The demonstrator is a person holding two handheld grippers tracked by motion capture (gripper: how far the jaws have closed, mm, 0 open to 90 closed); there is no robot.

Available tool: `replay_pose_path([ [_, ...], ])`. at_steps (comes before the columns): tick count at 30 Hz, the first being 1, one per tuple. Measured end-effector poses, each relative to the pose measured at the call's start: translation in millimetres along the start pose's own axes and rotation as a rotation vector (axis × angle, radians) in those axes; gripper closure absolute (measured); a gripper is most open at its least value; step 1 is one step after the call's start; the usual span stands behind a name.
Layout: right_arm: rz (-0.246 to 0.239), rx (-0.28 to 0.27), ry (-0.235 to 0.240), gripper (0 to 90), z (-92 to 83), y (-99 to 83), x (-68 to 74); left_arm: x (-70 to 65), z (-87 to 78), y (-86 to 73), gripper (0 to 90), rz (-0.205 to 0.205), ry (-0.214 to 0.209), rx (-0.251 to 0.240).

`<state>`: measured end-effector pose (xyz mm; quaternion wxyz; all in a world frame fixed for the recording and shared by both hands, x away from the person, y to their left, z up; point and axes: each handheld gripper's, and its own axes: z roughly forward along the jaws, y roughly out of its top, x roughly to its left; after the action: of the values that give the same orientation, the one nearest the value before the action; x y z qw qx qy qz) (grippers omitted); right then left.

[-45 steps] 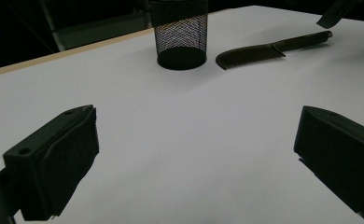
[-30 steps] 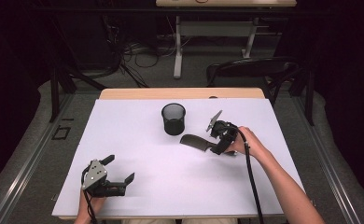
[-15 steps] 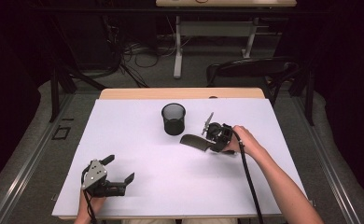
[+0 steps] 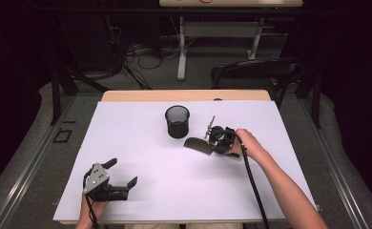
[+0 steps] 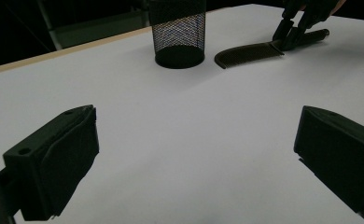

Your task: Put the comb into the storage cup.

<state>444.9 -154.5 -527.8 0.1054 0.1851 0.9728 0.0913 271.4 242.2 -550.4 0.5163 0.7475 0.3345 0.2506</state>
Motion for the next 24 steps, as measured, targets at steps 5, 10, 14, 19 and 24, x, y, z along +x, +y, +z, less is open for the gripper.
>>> replay_pose_path([
  [5, 0.000, 0.007, -0.002, 72.5, -1.0, -0.2, 0.4, -0.3, 0.3, 0.1, 0.0, 0.002, -0.001, -0.001],
  [10, -0.005, 0.011, -0.005, 72.6, -4.7, 0.7, 2.7, -0.4, -0.2, 0.2, 0.0, 0.001, 0.000, 0.000],
  [14, -0.008, -0.019, -0.015, 72.7, -7.7, -0.3, 3.8, -0.4, -0.2, 0.3, 0.0, 0.002, 0.000, 0.000],
  [19, -0.004, -0.042, -0.014, 72.7, -12.5, -2.9, 4.4, -0.4, -0.4, 0.3, 0.0, 0.003, 0.000, -0.001],
  [24, -0.007, -0.061, -0.014, 72.7, -17.3, -6.0, 3.7, -0.4, -0.5, 0.3, 0.0, 0.002, 0.000, 0.000],
])
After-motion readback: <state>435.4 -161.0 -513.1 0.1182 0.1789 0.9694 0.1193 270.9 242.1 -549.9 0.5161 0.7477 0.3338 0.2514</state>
